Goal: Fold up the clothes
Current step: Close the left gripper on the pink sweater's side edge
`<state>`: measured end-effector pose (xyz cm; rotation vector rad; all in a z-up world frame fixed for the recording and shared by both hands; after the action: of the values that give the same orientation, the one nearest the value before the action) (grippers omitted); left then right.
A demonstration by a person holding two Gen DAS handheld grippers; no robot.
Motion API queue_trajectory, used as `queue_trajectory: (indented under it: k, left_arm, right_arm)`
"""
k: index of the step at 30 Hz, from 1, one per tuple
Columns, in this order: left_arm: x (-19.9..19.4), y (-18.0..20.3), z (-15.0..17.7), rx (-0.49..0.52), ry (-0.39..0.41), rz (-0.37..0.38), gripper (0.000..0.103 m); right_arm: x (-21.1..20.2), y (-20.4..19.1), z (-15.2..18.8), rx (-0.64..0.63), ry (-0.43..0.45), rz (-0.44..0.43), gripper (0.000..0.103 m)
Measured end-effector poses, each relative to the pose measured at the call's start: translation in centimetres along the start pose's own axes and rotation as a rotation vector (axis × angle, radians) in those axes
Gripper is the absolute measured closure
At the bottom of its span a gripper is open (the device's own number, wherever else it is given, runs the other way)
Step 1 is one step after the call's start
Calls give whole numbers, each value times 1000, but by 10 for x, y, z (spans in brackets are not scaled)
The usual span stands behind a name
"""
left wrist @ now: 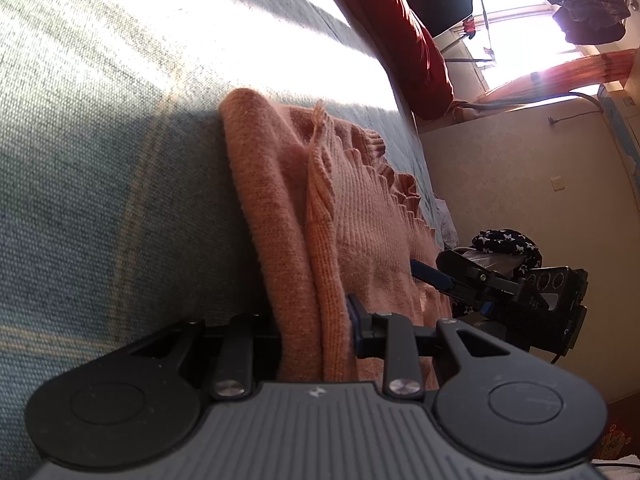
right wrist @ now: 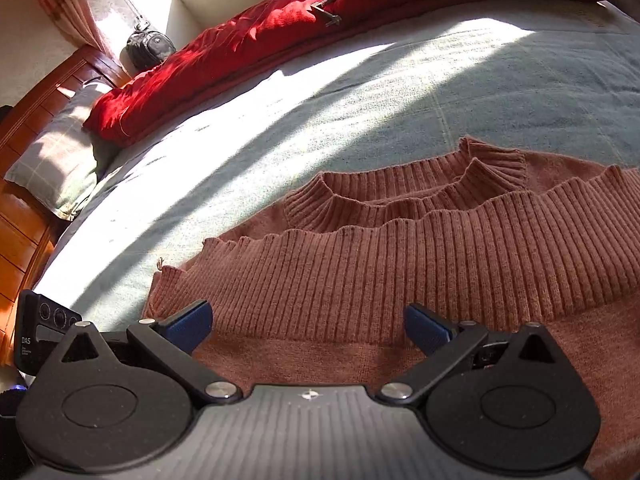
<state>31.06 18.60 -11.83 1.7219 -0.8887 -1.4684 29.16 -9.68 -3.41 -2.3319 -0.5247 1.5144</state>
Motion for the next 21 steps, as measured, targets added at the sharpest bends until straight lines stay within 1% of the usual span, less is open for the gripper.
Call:
queue_trajectory:
  k: [3,8,12,14,16,18,21]
  left_arm:
    - [1,0,-2,-2,1,5,73]
    - [1,-3,-2,-6,0,13,73]
    - [0,-4,-2,-7,0,17,73]
    - [0,-5,-2,-8,-5,23,73]
    - [-2,-7,0,-8,-13,35,73]
    - [-3,-9,1,-8,-22,47,74]
    - [-6,-11,3,-8,-36,64,74]
  right_arm:
    - [14,5,-11,-17,27,-9,0]
    - [27,11,-34,9,33,-4,0]
    - [34,9,-38,-31,54,25,0]
    - [32,8,-37,-31,63,24,0]
    - [21,9,-37,-12,71,1,0]
    - [3,13,-37,30,90,-51,0]
    - [-32,25,-35,98,154,-77,0]
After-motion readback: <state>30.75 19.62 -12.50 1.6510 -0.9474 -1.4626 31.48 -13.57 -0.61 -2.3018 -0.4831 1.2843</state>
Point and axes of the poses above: each gripper's, at about its wrist camera, not at the fingertips, and x roughly the way its jaws point, y to its right, z to its underside, the point moved 4 cm from there along x, roughly the way its jaws point, and after that the axes turned 9 degrees about -y, right-handed, at the moved point
